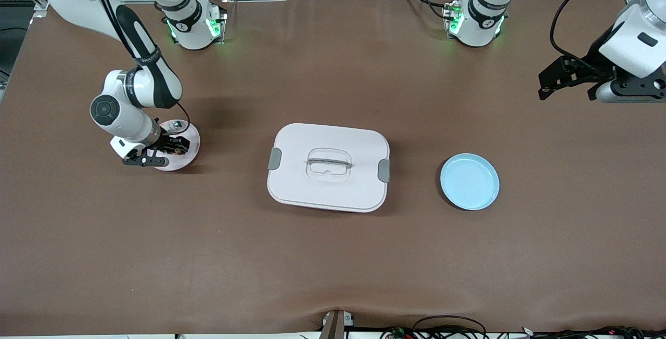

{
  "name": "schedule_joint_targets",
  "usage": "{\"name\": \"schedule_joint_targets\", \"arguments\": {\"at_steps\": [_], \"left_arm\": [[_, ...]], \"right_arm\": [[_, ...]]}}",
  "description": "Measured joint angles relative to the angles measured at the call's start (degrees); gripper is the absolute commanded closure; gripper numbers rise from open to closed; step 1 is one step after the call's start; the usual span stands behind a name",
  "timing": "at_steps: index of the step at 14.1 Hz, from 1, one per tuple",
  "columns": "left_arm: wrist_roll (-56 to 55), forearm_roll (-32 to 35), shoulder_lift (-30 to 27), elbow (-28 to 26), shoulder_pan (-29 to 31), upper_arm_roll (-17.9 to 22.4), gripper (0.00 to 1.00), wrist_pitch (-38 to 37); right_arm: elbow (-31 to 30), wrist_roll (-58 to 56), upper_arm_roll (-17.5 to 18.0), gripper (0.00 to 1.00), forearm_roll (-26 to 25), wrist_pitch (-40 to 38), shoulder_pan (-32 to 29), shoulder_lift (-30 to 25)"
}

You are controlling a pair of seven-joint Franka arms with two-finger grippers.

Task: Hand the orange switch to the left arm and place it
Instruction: 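Lower the right gripper and close it on the orange switch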

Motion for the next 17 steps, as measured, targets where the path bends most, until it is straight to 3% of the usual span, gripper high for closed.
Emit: {"name": "schedule_joint_targets", "arguments": {"at_steps": [3, 14, 17], "left_arm": [[0.0, 0.0, 0.0, 0.0, 0.0, 0.0, 0.0, 0.0], [-0.01, 0.0, 0.01, 0.0, 0.0, 0.0, 0.0, 0.0], [-0.01, 0.0, 0.02, 0.0, 0.0, 0.0, 0.0, 0.0]], "right_arm": [[0.01, 0.02, 0.0, 0.83, 0.0, 0.03, 0.02, 0.0], [0.23, -0.01, 0.0, 0.86, 0.0, 0.02, 0.25, -0.04], [0.93, -0.02, 0.01, 0.87, 0.0, -3.39, 0.35, -1.24]]}}
